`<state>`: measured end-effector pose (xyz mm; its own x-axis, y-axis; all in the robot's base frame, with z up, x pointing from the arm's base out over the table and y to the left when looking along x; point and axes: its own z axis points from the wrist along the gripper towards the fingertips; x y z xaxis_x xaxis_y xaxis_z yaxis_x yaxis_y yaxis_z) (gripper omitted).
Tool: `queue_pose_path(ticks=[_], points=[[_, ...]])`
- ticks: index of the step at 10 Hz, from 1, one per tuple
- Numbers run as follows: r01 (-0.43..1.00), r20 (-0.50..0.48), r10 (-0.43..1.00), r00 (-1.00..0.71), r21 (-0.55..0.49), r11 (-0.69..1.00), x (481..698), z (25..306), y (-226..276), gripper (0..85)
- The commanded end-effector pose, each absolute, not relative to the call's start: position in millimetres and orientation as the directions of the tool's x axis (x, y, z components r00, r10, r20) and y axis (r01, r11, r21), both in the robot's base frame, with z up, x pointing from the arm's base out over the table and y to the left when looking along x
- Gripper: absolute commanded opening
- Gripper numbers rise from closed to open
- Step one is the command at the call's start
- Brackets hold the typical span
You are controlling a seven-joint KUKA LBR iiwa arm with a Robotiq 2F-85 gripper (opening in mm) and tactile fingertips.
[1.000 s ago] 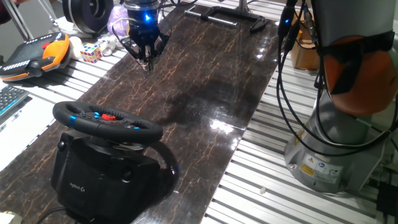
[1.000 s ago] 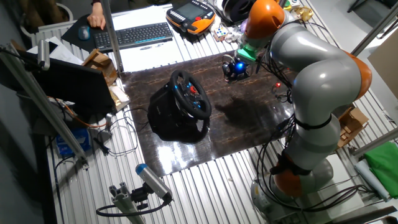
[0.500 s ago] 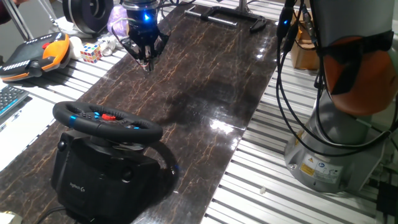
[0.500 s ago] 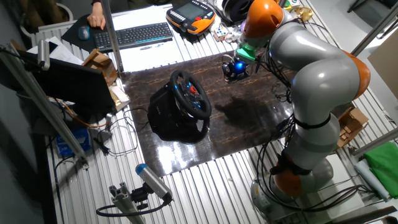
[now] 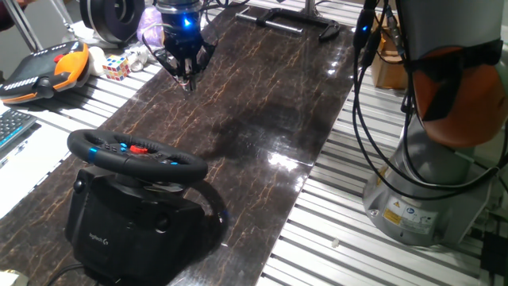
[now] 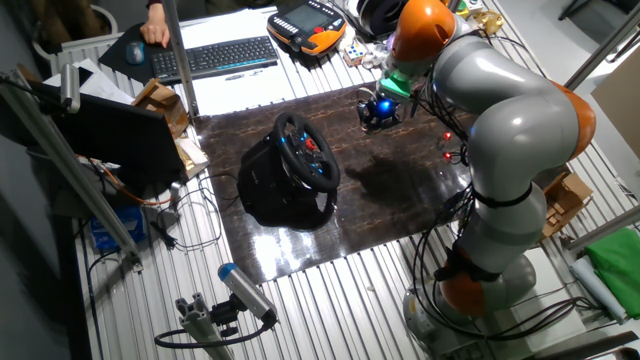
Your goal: Rotate the steering wheel 90 degrees clockwise
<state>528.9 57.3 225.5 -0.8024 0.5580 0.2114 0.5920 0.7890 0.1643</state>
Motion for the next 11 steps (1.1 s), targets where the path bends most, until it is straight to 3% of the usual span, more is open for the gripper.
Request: queue_pose_path(ticks=[1,11], points=[[0.582,0.207,0.549,-0.810,0.163,0.797,528.9,225.3,56.9,0.7],[0.697,0.154,0.682,-0.715,0.086,0.712,529.6,225.8,57.1,0.7]])
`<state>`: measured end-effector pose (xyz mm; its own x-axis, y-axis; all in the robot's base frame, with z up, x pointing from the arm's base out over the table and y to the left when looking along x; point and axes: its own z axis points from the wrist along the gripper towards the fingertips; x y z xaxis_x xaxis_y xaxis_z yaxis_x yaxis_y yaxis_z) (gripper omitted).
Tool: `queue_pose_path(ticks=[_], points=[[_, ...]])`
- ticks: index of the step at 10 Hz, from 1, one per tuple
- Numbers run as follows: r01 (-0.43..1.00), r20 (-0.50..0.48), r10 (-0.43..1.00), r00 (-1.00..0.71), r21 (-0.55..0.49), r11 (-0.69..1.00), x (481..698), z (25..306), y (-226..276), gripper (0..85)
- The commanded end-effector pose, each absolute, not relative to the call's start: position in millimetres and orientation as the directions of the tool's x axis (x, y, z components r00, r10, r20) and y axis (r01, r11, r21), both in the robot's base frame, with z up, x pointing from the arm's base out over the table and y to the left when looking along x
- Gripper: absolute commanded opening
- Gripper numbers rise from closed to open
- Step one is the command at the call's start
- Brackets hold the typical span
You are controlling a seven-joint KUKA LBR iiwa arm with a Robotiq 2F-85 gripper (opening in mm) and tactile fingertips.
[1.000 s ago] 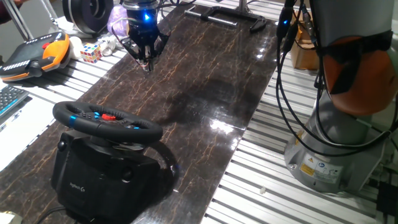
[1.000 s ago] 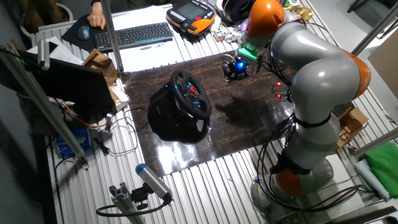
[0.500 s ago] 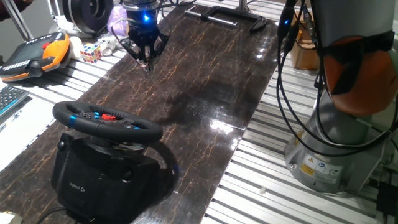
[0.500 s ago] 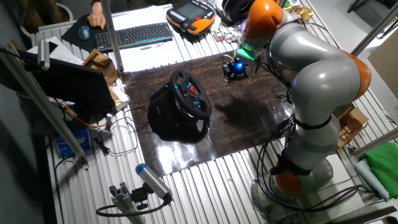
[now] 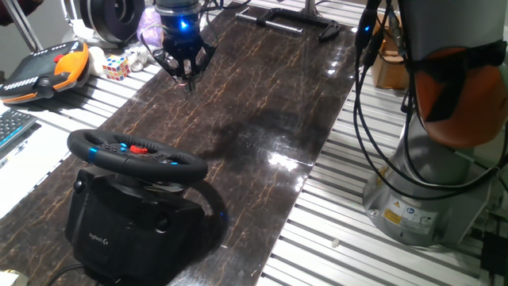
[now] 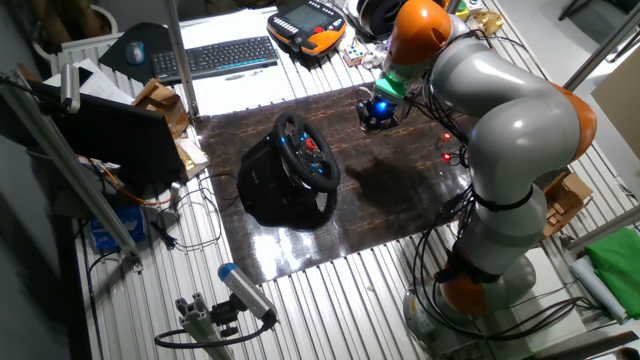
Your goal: Rotate the steering wheel 90 degrees clockwise
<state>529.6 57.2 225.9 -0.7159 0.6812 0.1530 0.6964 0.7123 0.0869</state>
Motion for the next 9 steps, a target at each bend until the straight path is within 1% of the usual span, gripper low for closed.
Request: queue_pose_path(ticks=[1,4,7,9], points=[[0.695,0.150,0.680,-0.718,0.086,0.714,529.9,226.8,57.3,0.7],[0.709,0.150,0.694,-0.704,0.098,0.698,536.5,235.9,80.5,0.7],[0.708,0.157,0.691,-0.705,0.120,0.695,537.2,243.8,111.1,0.7],[0.738,0.178,0.717,-0.674,0.124,0.663,537.8,245.5,132.5,0.7]])
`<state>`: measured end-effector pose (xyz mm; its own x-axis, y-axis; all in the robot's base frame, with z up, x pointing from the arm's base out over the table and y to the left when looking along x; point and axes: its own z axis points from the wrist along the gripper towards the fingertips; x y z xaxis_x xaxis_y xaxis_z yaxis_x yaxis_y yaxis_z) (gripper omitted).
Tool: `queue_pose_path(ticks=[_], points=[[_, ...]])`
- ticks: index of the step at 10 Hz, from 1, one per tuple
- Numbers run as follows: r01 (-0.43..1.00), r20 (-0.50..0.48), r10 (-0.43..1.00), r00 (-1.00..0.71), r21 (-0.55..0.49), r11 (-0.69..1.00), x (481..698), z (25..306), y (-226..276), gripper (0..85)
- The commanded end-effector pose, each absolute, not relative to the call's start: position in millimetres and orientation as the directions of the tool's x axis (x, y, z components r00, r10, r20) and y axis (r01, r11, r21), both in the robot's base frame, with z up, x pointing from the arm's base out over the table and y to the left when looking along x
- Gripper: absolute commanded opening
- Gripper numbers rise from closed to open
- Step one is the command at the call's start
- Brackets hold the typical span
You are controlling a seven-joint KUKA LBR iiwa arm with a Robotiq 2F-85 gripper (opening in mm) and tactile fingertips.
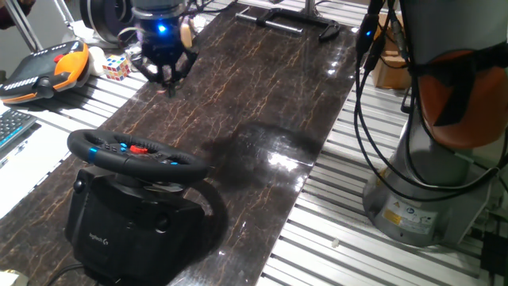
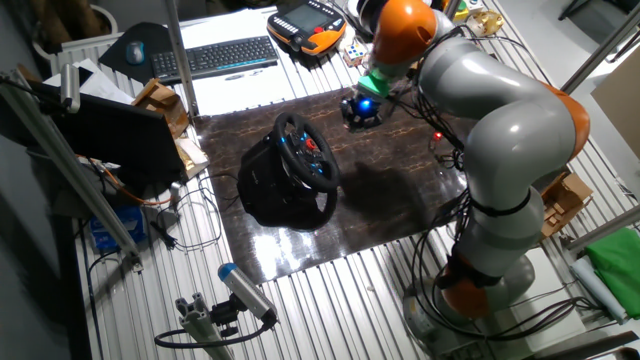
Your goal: Rotate the steering wheel 90 degrees clockwise
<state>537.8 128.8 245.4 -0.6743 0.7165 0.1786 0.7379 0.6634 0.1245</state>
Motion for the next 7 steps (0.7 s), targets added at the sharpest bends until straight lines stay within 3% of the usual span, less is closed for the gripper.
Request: queue_pose_path(ticks=[1,7], points=[[0.751,0.191,0.727,-0.659,0.128,0.648,537.4,246.5,139.0,0.7],[0.773,0.214,0.744,-0.633,0.125,0.622,532.7,250.1,168.8,0.7]])
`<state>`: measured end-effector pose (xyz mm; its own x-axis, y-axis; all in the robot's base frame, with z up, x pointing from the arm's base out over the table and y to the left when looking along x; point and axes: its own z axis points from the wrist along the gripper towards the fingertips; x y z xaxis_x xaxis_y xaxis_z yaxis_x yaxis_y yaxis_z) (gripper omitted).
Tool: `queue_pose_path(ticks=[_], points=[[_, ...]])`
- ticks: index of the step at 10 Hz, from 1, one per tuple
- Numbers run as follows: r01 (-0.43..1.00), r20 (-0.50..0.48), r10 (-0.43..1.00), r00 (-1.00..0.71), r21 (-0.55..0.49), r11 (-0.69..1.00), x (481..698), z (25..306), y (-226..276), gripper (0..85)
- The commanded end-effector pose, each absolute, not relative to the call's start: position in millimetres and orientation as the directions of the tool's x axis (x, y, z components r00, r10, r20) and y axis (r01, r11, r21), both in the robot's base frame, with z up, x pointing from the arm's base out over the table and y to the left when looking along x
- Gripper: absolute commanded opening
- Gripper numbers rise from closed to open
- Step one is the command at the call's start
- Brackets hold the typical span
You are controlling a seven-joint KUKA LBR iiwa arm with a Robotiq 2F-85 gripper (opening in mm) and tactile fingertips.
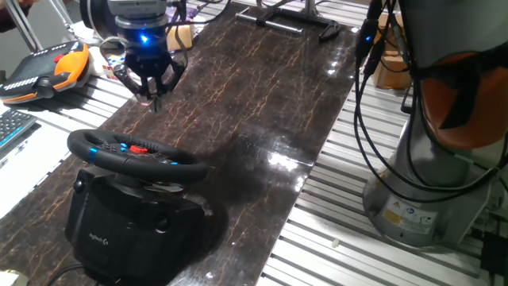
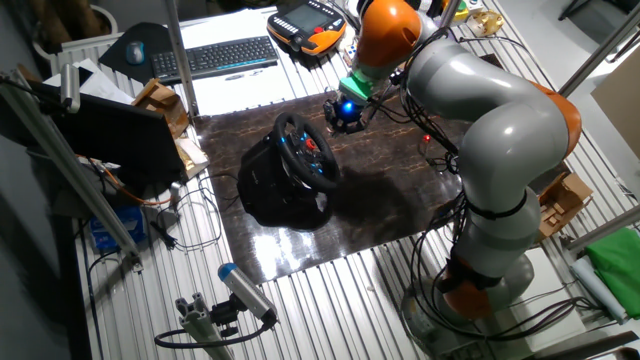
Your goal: Rotate the steering wheel 90 degrees clockwise
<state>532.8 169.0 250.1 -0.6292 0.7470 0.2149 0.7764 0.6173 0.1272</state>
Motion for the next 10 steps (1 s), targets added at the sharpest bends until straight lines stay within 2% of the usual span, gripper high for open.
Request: queue_pose_path(ticks=[1,5,7,10], points=[[0.788,0.218,0.758,-0.614,0.132,0.601,533.1,250.3,168.7,0.7],[0.796,0.183,0.775,-0.605,0.116,0.594,533.6,251.0,165.5,0.7],[0.805,0.187,0.783,-0.593,0.143,0.575,533.6,251.0,165.5,0.7],[0.883,0.192,0.863,-0.468,0.080,0.462,533.6,251.0,165.5,0.7]])
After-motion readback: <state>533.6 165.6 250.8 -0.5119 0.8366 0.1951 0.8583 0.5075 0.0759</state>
